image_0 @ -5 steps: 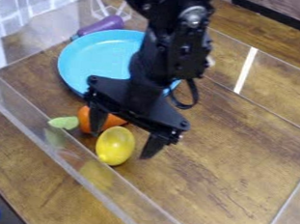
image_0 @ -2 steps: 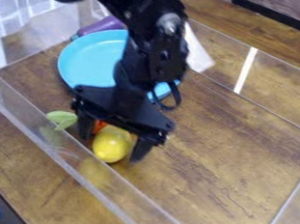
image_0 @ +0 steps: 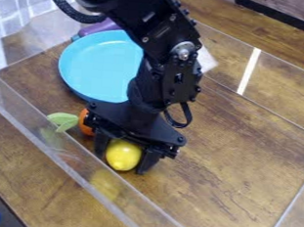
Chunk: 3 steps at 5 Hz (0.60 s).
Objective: Put the lemon on the blue tray
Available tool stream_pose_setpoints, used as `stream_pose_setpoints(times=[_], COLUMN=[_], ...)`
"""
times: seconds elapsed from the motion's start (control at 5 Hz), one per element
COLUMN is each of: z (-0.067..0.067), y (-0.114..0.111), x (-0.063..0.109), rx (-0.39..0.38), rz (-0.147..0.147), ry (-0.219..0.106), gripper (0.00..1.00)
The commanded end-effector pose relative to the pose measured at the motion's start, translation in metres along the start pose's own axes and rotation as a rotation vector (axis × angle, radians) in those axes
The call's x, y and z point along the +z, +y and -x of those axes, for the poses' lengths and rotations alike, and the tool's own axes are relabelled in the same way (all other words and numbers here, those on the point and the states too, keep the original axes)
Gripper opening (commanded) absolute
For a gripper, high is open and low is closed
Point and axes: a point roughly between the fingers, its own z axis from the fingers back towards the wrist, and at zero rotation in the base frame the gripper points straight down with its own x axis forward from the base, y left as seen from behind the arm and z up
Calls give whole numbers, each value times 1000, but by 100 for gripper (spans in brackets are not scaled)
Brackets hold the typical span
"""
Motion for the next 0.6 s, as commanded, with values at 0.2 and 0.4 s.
stream_pose_setpoints(times=[0.2,0.4], z=[1,-2], y=[-6,-8], x=[22,24], rx=[-5,-36], rz=[7,10], ry=[-17,-28], gripper=[0,0])
